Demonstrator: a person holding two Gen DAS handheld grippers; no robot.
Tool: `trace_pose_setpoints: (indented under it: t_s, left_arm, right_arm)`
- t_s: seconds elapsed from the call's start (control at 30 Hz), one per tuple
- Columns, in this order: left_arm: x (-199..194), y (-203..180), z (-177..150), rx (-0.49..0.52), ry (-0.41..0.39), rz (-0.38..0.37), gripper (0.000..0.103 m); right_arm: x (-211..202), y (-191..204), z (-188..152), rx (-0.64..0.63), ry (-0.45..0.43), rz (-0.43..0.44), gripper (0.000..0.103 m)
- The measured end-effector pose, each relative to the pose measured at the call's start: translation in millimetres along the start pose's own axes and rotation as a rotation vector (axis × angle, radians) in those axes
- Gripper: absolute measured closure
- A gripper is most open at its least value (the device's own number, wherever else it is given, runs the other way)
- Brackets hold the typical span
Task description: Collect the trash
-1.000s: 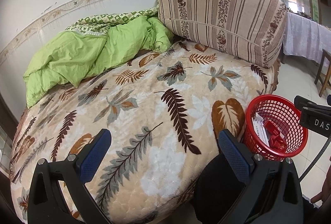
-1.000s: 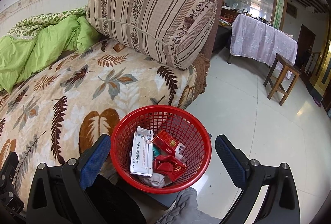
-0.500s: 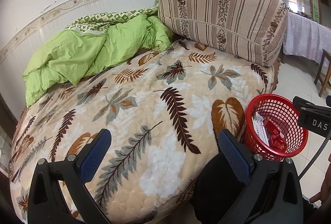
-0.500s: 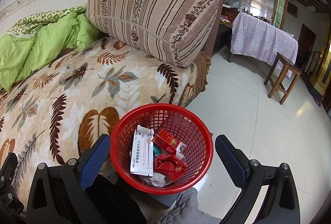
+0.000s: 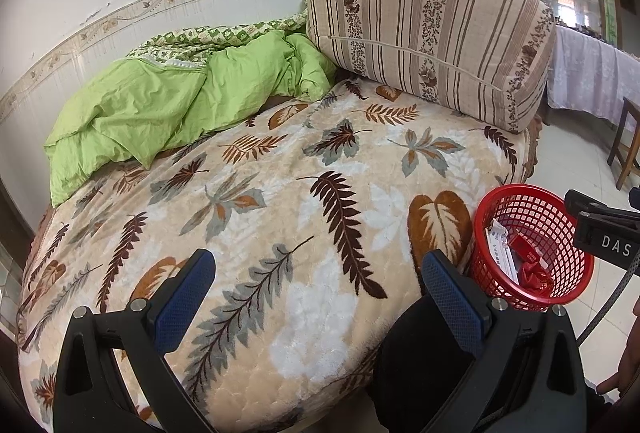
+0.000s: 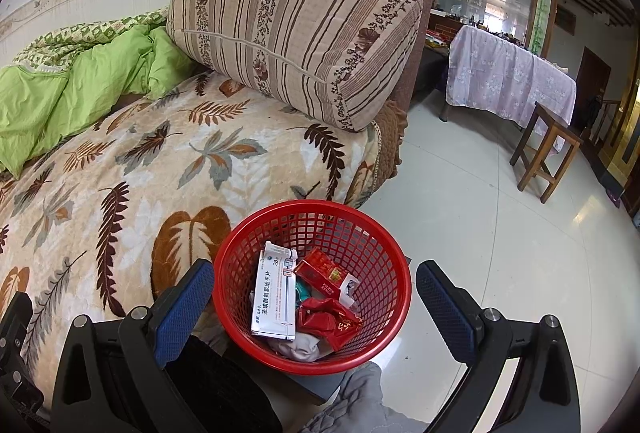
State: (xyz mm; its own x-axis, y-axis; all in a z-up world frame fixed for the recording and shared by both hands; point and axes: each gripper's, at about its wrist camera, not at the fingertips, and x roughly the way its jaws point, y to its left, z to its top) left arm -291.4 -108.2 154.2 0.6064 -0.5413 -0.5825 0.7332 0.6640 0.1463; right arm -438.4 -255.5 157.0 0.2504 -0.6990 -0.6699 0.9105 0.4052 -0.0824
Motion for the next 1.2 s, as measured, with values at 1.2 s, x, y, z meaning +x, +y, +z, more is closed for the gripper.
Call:
trace_pose_setpoints:
  t_s: [1.2]
  left_arm:
    - [-1.2,-0.4,0.0,-0.004,-0.002,0.001,0.000]
  right_arm:
    - [-2.1,0.1,-2.4,-0.005,0.000,-0.001,0.002]
